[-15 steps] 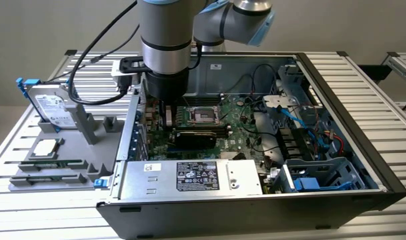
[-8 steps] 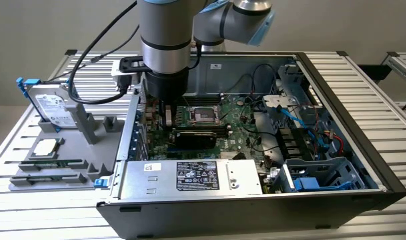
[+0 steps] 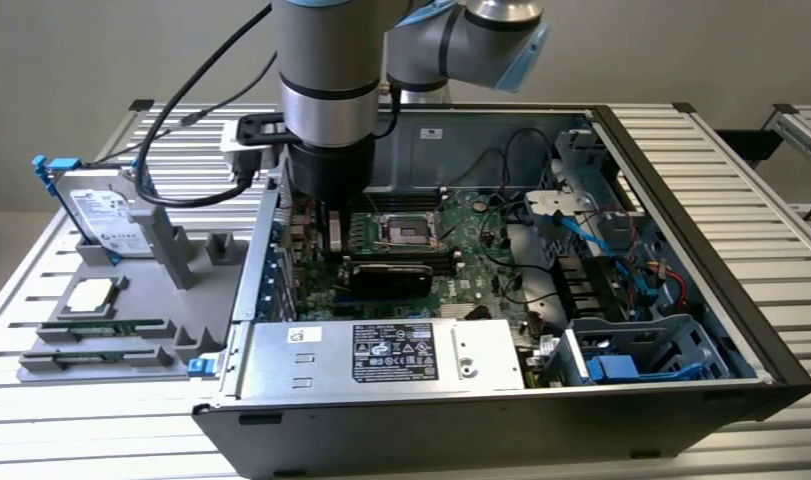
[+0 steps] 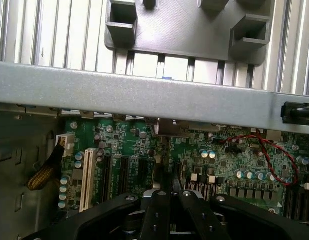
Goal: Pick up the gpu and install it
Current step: 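Insert the gpu into the slot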
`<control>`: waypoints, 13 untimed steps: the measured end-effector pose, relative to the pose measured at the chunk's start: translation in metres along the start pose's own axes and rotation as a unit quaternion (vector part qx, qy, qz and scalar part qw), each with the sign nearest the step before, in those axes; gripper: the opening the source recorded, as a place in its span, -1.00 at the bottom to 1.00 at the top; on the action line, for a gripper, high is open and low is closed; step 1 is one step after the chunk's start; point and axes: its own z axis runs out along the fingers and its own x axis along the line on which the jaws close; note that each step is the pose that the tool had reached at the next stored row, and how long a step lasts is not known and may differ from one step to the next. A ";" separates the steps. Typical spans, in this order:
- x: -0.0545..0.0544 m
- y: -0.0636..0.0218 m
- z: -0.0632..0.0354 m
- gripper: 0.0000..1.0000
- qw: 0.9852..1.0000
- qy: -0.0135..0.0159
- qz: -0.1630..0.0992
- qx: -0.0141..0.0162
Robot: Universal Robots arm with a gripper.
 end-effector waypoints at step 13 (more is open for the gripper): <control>-0.001 0.0016 -0.0046 -0.79 1.000 -0.001 -0.001 0.001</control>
